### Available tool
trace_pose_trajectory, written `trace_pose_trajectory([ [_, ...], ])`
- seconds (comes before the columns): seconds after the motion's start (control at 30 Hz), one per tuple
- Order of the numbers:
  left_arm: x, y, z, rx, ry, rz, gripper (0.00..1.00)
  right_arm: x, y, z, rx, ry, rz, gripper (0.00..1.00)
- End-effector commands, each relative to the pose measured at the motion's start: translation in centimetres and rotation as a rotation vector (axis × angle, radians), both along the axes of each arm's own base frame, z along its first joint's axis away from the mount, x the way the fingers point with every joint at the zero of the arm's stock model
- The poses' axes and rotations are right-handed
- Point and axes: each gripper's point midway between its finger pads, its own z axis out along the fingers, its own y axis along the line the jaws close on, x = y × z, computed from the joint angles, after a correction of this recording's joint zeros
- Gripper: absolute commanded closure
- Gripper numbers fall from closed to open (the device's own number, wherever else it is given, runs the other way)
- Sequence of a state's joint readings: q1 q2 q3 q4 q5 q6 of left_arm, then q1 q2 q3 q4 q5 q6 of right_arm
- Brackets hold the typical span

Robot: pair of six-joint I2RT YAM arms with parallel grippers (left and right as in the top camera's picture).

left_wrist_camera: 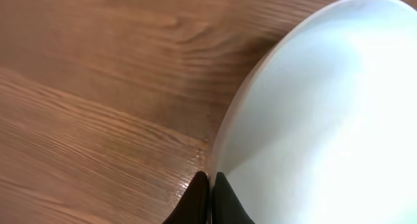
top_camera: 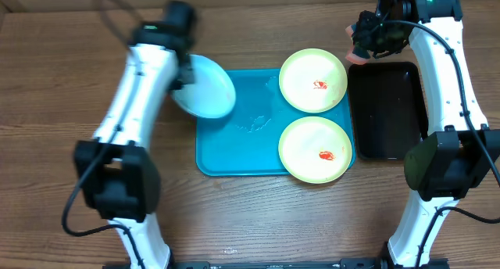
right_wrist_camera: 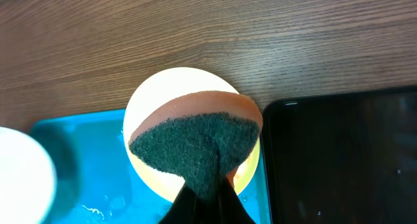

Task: Clean dirty plates on tray and stack at the side
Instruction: 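Lift the white plate with the left gripper and set it left of the tray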

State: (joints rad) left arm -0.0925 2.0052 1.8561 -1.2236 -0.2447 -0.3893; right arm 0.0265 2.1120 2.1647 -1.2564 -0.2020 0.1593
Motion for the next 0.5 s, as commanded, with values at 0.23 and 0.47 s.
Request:
trace_pose_trajectory([
  [0.23,-4.8,13.8,-2.6,-0.235,0.038,0.390,0.96,0.4,-0.3,1.7,-0.003,-0.052,-0.002,0.96],
  [0.47,-5.6,15.1,-9.7,-0.229,0.001,0.440,0.96,0.4,-0.3,1.6,-0.003,-0.052,-0.002,0.96],
])
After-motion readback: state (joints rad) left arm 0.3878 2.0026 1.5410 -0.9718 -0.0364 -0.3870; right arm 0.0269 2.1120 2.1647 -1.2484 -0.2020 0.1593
